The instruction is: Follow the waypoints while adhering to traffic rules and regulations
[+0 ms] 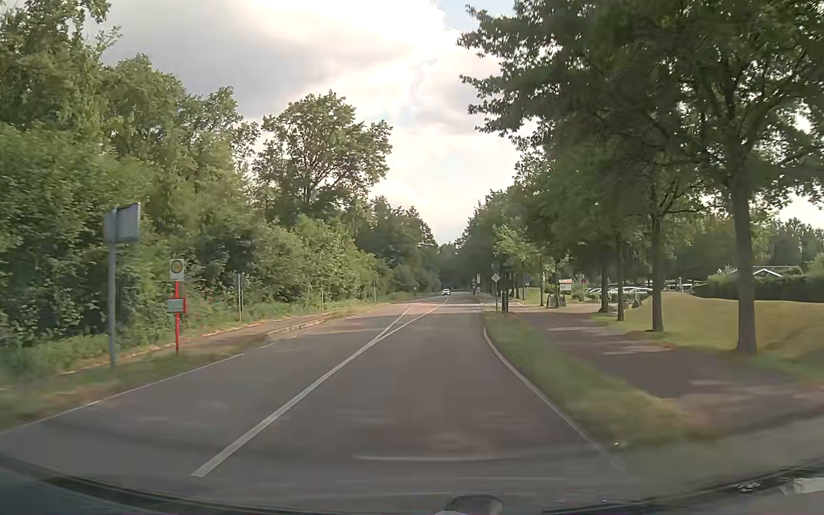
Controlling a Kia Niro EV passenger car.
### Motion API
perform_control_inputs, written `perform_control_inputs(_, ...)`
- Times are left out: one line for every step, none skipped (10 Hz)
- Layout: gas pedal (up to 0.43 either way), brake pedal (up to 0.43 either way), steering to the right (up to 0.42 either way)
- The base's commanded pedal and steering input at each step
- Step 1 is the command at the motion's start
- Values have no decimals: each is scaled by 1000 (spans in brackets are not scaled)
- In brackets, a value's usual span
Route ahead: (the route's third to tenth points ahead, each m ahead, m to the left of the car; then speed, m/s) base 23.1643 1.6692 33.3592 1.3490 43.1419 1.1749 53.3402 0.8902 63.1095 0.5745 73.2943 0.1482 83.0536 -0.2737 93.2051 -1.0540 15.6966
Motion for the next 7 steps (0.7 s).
perform_control_inputs(157, 0, 7)
perform_control_inputs(157, 0, 7)
perform_control_inputs(157, 0, 8)
perform_control_inputs(157, 0, 8)
perform_control_inputs(157, 0, 8)
perform_control_inputs(157, 0, 8)
perform_control_inputs(157, 0, 8)
